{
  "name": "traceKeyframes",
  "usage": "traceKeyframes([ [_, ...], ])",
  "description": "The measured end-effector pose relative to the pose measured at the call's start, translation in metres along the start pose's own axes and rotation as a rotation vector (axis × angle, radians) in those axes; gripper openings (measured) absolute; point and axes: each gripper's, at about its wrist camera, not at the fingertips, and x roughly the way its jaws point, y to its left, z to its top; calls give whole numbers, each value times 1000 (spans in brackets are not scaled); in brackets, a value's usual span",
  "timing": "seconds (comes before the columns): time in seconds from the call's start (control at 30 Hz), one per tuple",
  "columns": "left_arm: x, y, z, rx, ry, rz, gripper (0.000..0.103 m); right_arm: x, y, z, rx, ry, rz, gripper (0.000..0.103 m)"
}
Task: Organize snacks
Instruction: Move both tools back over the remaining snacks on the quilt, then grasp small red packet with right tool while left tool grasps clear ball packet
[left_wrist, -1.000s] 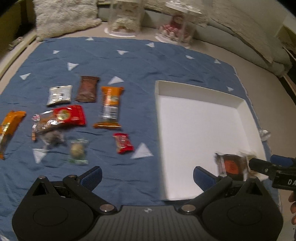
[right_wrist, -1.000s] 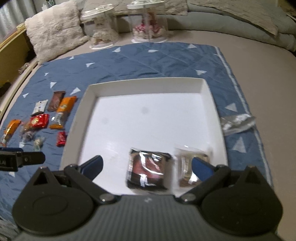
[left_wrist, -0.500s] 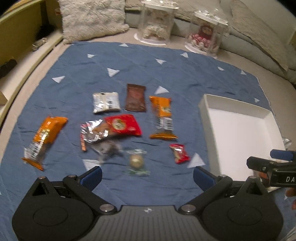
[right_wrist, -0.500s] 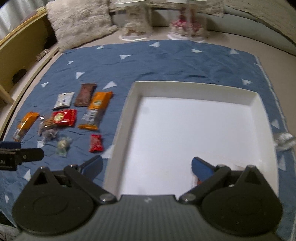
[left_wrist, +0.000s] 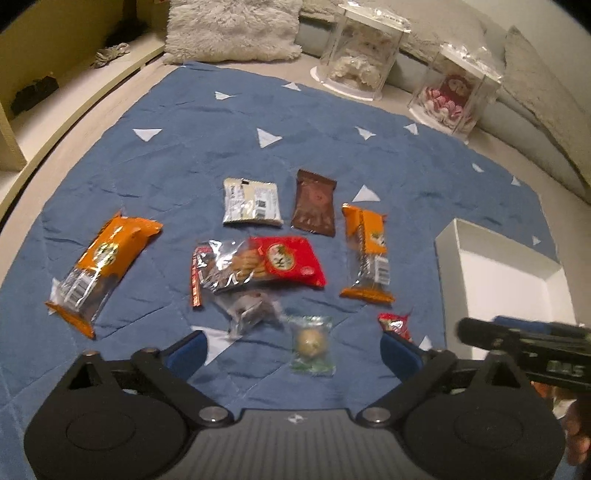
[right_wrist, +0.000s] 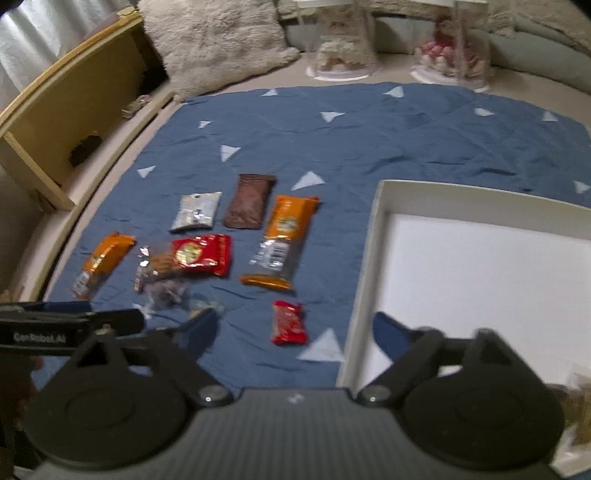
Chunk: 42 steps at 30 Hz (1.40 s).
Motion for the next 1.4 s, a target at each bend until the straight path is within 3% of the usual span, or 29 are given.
traceKeyframes([
  [0.17, 15, -5, 2, 11, 24, -30, 75, 25, 1, 7, -11, 51, 16, 60],
  [0.27, 27, -6, 1, 14, 55, -32, 64, 38, -1, 9, 0, 89, 20, 53],
  [0.37, 38, -5, 0, 9, 75, -27, 59, 49, -3, 10, 5, 113, 22, 52],
  [0.53, 49, -8, 0, 16, 76, -39, 54, 72, 0, 10, 16, 169, 36, 46],
  [0.63, 55, -11, -2, 26, 82, -30, 54, 82, 3, 9, 3, 186, 1, 43],
  [1.1, 79, -21, -8, 55, 88, 8, 54, 100, 8, 8, -64, 184, -69, 32],
  [1.33, 85, -27, -12, 82, 97, 46, 38, 98, 13, 8, -108, 174, -88, 32],
  [1.4, 86, -26, -13, 85, 104, 47, 38, 99, 17, 9, -135, 179, -83, 32],
])
